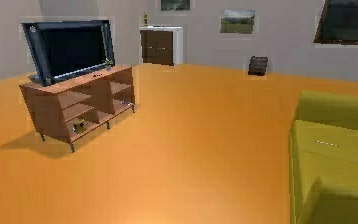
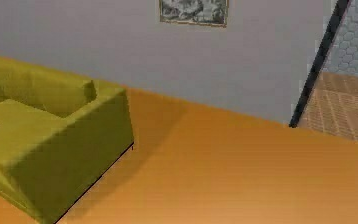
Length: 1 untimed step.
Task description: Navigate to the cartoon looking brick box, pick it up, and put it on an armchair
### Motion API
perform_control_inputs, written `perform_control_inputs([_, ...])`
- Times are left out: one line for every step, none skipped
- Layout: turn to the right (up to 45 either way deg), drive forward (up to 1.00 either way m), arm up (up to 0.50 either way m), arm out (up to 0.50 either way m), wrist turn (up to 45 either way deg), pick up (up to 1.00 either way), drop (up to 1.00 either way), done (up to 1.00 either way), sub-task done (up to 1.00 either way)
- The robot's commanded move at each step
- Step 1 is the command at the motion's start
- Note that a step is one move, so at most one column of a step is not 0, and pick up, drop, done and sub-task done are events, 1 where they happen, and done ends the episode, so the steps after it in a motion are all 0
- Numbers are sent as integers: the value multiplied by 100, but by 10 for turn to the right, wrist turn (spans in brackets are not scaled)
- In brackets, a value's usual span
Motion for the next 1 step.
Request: perform_control_inputs([0,90,0,0,0,0,0,0,0])
